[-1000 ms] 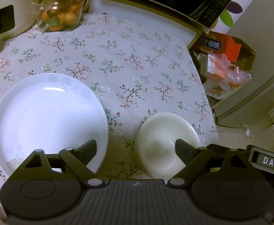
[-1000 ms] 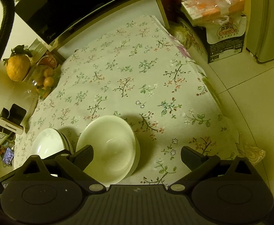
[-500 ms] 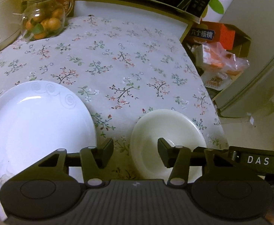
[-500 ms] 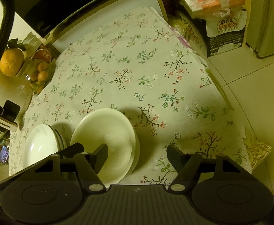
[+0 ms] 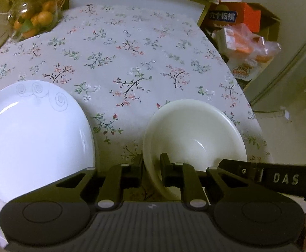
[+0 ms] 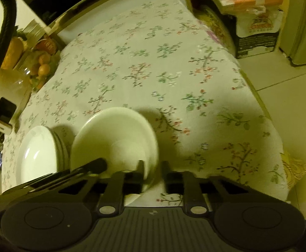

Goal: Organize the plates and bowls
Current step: 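Reach both grippers to the rim of the nested bowls and close, then lift the nested bowls with both grippers and carry them over the plate stack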

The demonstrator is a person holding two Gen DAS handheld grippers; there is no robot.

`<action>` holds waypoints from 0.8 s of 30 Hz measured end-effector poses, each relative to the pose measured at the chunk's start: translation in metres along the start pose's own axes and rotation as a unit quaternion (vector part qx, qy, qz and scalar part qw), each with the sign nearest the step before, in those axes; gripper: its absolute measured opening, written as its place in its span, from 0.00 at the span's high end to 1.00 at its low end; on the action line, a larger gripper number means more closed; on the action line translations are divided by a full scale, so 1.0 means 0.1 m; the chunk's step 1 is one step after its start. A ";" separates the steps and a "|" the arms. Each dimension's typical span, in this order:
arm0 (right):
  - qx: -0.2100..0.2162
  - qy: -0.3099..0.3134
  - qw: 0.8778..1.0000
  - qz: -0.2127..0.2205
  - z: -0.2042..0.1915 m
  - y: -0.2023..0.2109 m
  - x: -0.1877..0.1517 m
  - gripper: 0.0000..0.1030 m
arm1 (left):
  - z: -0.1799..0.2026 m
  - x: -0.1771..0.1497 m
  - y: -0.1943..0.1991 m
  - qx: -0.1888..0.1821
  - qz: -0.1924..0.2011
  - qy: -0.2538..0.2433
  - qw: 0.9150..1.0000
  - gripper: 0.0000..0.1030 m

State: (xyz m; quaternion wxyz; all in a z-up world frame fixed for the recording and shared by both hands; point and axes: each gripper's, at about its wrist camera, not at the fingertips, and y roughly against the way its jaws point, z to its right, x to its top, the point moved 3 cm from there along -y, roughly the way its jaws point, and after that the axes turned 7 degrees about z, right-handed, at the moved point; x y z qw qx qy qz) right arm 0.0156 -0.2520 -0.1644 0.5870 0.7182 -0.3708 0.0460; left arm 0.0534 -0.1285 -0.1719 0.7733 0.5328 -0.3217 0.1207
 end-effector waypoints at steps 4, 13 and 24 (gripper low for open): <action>-0.011 0.011 1.000 0.010 -0.04 0.04 0.02 0.90 | 0.00 0.06 0.12 -0.003 0.011 0.008 1.000 0.86; 0.034 0.035 0.997 0.067 -0.36 0.32 0.17 0.90 | -0.30 0.25 0.74 0.011 0.070 0.048 0.996 0.87; 0.102 0.098 0.988 0.062 -1.17 0.25 0.06 0.90 | -1.01 0.09 1.04 0.064 0.073 0.130 0.987 0.87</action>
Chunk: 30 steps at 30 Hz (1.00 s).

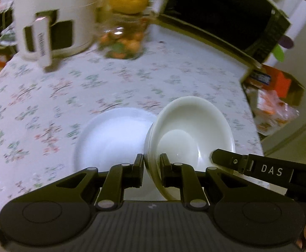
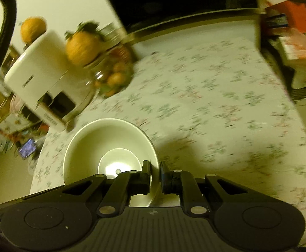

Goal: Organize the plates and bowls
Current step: 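Lift the nested bowls with both grippers and carry them over the plate stack, then lower the nested bowls onto the plate stack and open both grippers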

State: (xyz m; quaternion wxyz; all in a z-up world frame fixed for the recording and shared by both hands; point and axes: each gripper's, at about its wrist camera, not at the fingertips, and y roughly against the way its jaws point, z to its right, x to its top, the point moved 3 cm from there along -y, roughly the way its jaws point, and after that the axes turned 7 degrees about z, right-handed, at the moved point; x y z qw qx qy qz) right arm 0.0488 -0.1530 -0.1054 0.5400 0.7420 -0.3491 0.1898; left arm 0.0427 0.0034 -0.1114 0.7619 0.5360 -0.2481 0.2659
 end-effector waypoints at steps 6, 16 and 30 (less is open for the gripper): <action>0.002 0.029 0.999 -0.037 -0.33 -0.28 -0.10 0.90 | -0.27 -0.04 -0.10 0.026 -0.034 0.032 0.999 0.87; -0.009 0.025 0.997 -0.072 -0.45 -0.51 -0.18 0.90 | -0.40 -0.03 -0.24 0.040 -0.056 0.053 0.996 0.87; 0.008 -0.011 0.998 -0.067 -0.34 -0.52 -0.20 0.66 | -0.34 -0.05 -0.12 0.044 -0.021 0.009 0.999 0.48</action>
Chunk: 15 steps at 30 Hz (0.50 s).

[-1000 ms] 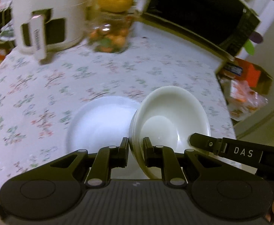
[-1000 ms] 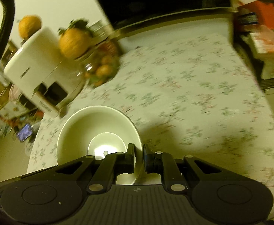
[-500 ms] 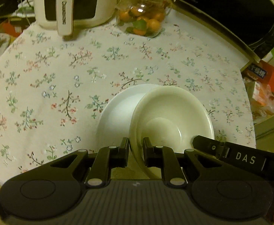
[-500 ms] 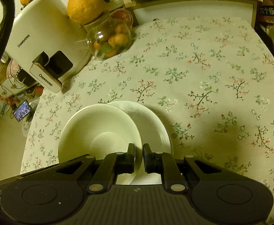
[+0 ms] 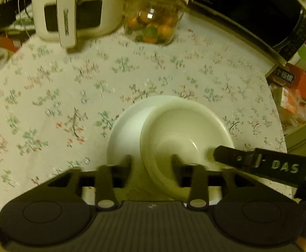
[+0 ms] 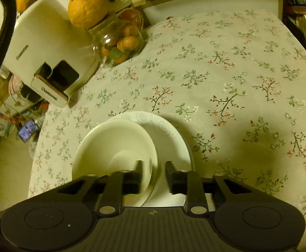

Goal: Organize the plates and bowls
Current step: 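Lower the nested bowls onto the plate stack and open both grippers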

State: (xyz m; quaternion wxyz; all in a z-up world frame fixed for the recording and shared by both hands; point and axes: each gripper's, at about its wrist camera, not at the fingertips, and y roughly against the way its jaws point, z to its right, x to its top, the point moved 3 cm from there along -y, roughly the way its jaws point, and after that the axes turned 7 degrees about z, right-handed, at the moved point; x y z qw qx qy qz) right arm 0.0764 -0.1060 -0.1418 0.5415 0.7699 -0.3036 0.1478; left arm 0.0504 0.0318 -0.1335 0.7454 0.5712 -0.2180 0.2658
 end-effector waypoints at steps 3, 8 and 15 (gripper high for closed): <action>0.005 0.004 1.000 0.028 0.02 0.20 0.02 0.59 | 0.00 0.01 0.25 0.016 0.030 -0.021 0.999 0.38; 0.002 0.017 0.996 0.088 0.04 0.74 -0.05 0.43 | -0.01 -0.09 0.88 0.052 0.098 -0.051 0.993 0.16; -0.002 0.081 0.986 0.148 -0.15 1.56 -0.46 0.09 | 0.02 -0.29 1.66 0.076 0.153 -0.062 0.983 0.00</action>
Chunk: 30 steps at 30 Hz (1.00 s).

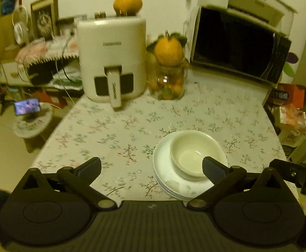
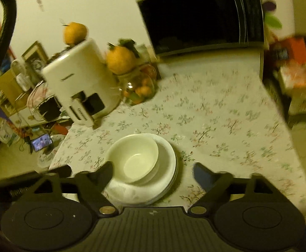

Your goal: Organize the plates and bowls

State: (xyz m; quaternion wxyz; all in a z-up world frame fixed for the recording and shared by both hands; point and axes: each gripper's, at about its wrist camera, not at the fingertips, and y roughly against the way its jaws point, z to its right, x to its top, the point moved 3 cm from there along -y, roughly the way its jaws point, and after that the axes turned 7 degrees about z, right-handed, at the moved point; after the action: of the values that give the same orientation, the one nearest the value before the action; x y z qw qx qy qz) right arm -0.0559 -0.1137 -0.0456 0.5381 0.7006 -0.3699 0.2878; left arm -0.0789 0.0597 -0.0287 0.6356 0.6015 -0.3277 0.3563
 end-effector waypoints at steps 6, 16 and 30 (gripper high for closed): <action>0.002 0.045 0.998 0.042 -0.17 0.58 0.05 0.02 | 0.02 0.08 0.43 -0.002 0.023 -0.004 1.000 0.00; 0.001 0.115 0.990 0.079 -0.50 1.11 0.06 0.02 | 0.03 0.19 0.75 -0.009 0.054 -0.013 0.998 0.00; -0.023 0.097 0.992 0.082 -0.53 1.20 -0.06 0.02 | 0.10 0.12 0.89 -0.009 0.057 -0.018 0.998 0.00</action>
State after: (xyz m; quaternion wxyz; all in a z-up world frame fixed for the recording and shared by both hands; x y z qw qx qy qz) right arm -0.1584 -0.0788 0.0280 0.5619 0.6245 -0.3783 0.3887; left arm -0.1475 0.0527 0.0293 0.6131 0.5826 -0.3762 0.3783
